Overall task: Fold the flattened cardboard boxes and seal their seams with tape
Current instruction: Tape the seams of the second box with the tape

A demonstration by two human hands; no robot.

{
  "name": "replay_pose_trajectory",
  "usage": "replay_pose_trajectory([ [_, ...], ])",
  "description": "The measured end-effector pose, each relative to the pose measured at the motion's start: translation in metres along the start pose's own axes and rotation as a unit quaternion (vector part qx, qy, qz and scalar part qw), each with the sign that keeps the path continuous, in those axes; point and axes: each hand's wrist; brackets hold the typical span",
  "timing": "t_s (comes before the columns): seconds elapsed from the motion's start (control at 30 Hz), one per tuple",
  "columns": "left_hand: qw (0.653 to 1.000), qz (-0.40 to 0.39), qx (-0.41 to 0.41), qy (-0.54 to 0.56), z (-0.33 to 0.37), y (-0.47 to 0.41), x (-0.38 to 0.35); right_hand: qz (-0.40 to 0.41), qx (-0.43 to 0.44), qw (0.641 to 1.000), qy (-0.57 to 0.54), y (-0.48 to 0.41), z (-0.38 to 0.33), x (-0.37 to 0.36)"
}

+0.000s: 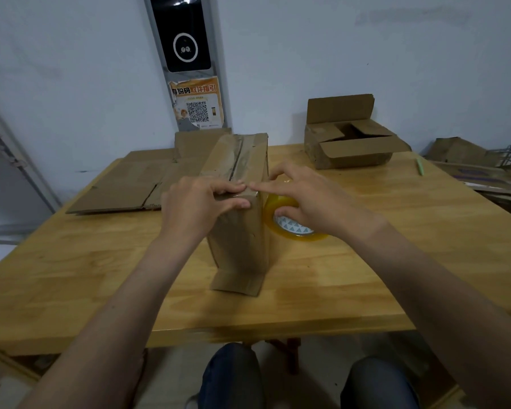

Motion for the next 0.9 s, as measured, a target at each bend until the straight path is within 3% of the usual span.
replay_pose_trajectory([
  [0.17, 0.989, -0.041, -0.036, 0.137, -0.029, -0.006, 0.006, 0.002, -0.017, 1.0, 0.017, -0.003, -0.001, 0.002],
  [0.33, 0.95, -0.037, -0.012, 0.31, -0.064, 0.002, 0.007, 0.005, -0.025, 1.0, -0.011, -0.002, -0.001, 0.0],
  [0.6, 0.942, -0.133, -0.04, 0.305, -0.083, 0.002, 0.018, 0.004, -0.05, 0.998, -0.037, 0.0, -0.005, 0.0],
  [0.9, 0.926, -0.162, -0.001, 0.342, -0.081, 0.001, 0.028, 0.012, -0.064, 0.997, -0.043, 0.003, -0.01, -0.001],
])
Point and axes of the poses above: each hand's wrist, its own y-axis away from the middle knuckle, its own x-axis out of the back of the hand, z = x × y
